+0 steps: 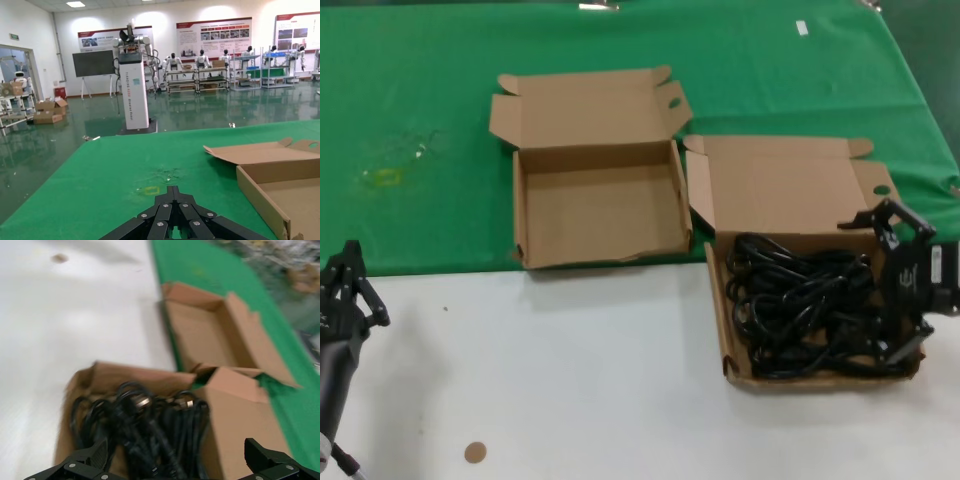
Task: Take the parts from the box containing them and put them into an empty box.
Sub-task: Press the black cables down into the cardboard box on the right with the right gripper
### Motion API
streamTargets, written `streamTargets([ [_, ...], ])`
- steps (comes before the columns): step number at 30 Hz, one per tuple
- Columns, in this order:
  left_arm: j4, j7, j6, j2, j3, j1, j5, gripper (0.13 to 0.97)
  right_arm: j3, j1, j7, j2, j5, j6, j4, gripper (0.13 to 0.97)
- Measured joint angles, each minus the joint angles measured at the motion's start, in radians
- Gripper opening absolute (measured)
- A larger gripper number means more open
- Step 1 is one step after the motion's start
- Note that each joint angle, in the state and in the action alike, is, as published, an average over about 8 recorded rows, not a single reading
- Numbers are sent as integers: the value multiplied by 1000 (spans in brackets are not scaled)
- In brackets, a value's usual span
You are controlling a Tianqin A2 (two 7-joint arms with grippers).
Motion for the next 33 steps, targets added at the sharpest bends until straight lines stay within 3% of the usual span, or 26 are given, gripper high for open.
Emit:
streamTargets([
  [9,0,0,0,0,0,0,0,144,-71,164,-140,-82,-105,-207,-156,966],
  [21,0,0,0,0,0,0,0,144,-117,289,-228,-204,-220,-255,-309,937],
  [33,0,0,0,0,0,0,0,144,-123,340,-272,-260,-272,-252,-403,772],
])
